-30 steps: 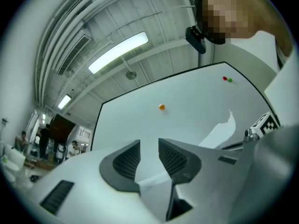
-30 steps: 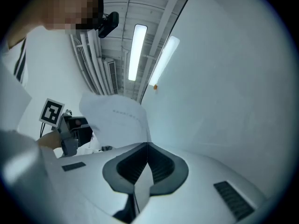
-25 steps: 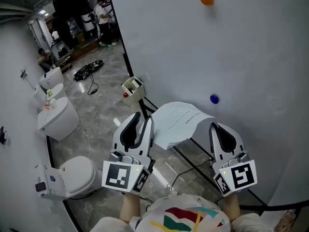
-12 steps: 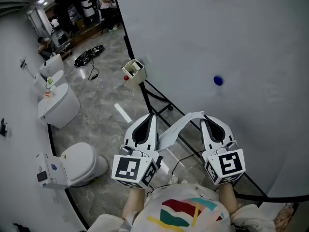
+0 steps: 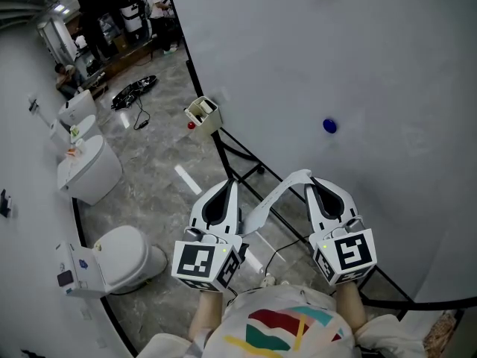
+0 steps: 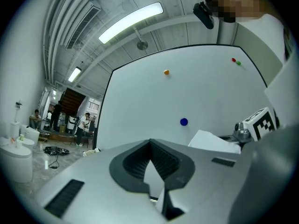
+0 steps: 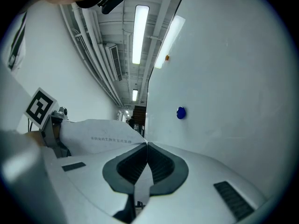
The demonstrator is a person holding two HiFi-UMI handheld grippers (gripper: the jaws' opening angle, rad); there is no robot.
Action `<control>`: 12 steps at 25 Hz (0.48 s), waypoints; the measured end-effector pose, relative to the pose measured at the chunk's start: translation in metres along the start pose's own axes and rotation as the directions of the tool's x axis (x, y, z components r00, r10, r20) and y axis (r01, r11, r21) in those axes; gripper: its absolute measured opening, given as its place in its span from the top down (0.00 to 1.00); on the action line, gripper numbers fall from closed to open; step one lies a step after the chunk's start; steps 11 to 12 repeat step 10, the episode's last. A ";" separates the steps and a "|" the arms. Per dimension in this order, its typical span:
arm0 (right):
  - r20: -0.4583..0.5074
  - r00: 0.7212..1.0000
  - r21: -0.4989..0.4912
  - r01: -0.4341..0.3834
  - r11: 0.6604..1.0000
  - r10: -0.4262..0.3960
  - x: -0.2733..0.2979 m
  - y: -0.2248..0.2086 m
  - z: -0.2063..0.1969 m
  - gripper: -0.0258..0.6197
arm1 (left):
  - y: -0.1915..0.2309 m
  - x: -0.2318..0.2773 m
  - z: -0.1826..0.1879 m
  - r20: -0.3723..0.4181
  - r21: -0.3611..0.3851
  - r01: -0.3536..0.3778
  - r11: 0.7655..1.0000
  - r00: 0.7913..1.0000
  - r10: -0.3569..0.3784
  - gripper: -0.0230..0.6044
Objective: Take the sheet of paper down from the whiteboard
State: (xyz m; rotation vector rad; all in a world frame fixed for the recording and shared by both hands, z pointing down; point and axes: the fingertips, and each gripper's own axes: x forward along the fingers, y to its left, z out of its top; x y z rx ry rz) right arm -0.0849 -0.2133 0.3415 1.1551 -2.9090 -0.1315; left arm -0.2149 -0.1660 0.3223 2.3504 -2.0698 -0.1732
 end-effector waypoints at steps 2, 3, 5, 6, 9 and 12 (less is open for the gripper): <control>0.004 1.000 -0.005 -0.002 1.000 0.002 -0.001 -0.002 0.001 0.94 | -0.002 0.001 0.001 0.006 -0.006 0.003 1.000 1.000 -0.003 0.89; 0.007 1.000 -0.007 -0.002 1.000 0.002 -0.001 -0.002 0.001 0.94 | -0.003 0.001 0.001 0.011 -0.009 0.006 1.000 1.000 -0.006 0.89; 0.009 1.000 -0.009 0.003 1.000 -0.003 -0.003 -0.003 0.003 0.94 | -0.005 -0.001 0.003 0.018 -0.010 0.010 1.000 1.000 -0.010 0.89; 0.010 1.000 -0.010 0.006 1.000 -0.005 -0.003 -0.001 0.004 0.94 | -0.005 -0.002 0.003 0.020 -0.009 0.012 1.000 1.000 -0.011 0.89; 0.011 1.000 -0.014 0.009 1.000 -0.009 -0.003 0.005 0.004 0.94 | 0.000 -0.007 0.004 0.027 -0.009 0.012 1.000 1.000 -0.012 0.89; 0.011 1.000 -0.014 0.010 1.000 -0.010 -0.003 0.007 0.004 0.94 | 0.002 -0.009 0.004 0.030 -0.009 0.011 1.000 0.999 -0.011 0.89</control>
